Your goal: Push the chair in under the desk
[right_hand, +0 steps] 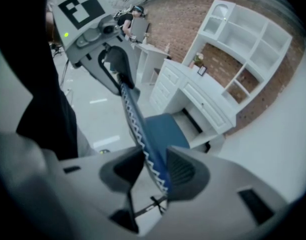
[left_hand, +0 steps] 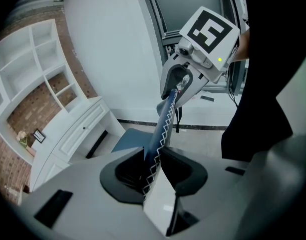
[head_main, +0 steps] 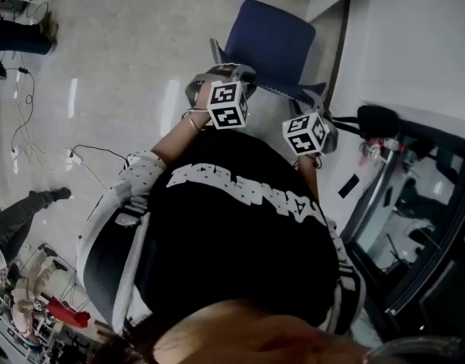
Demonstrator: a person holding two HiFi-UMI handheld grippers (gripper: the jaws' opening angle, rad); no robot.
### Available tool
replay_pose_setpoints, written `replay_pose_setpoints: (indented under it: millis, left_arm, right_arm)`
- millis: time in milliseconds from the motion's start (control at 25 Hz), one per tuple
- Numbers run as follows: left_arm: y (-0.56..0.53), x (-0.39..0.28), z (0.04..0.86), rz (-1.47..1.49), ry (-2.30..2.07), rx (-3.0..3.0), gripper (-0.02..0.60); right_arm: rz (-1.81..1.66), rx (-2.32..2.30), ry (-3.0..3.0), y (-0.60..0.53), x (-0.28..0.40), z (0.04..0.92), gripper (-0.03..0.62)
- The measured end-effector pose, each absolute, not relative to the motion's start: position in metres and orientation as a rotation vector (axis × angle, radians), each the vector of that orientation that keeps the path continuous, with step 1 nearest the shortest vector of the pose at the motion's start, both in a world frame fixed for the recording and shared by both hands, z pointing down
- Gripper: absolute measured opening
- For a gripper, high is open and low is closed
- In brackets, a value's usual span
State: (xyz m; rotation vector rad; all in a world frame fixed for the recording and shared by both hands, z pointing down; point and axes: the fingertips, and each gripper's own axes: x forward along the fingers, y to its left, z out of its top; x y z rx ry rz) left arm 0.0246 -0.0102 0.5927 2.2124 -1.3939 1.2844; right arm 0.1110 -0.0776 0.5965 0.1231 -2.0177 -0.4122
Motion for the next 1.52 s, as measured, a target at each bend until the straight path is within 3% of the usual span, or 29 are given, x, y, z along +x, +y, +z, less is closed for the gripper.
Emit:
replay_pose_setpoints:
  millis: [1520]
  left_arm:
    - [-0.075, -0.01, 0.598, 1.278, -1.458, 2.125, 0.146]
  right_arm:
    - [-0.5, 0.047, -1.981, -0.14, 0.073, 0.609, 0.133]
